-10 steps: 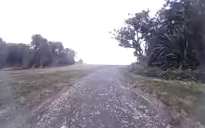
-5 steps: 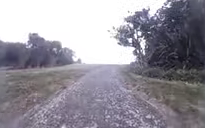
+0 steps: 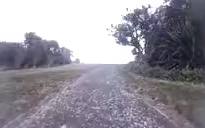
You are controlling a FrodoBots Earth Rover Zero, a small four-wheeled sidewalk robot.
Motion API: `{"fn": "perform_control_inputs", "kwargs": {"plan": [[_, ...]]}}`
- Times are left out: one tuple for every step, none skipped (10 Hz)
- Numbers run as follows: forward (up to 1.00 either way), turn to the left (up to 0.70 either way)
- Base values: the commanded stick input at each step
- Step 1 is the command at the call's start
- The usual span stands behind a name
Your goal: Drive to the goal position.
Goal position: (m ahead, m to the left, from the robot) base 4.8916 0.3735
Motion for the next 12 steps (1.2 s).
{"fn": "perform_control_inputs", "kwargs": {"plan": [[0.69, 0.0], [0.69, 0.0], [0.69, 0.0], [0.69, 0.0], [0.69, 0.0], [0.69, 0.0], [0.69, 0.0], [0.69, 0.0], [0.69, 0.0], [0.69, 0.0], [0.69, -0.11], [0.69, -0.11]]}}
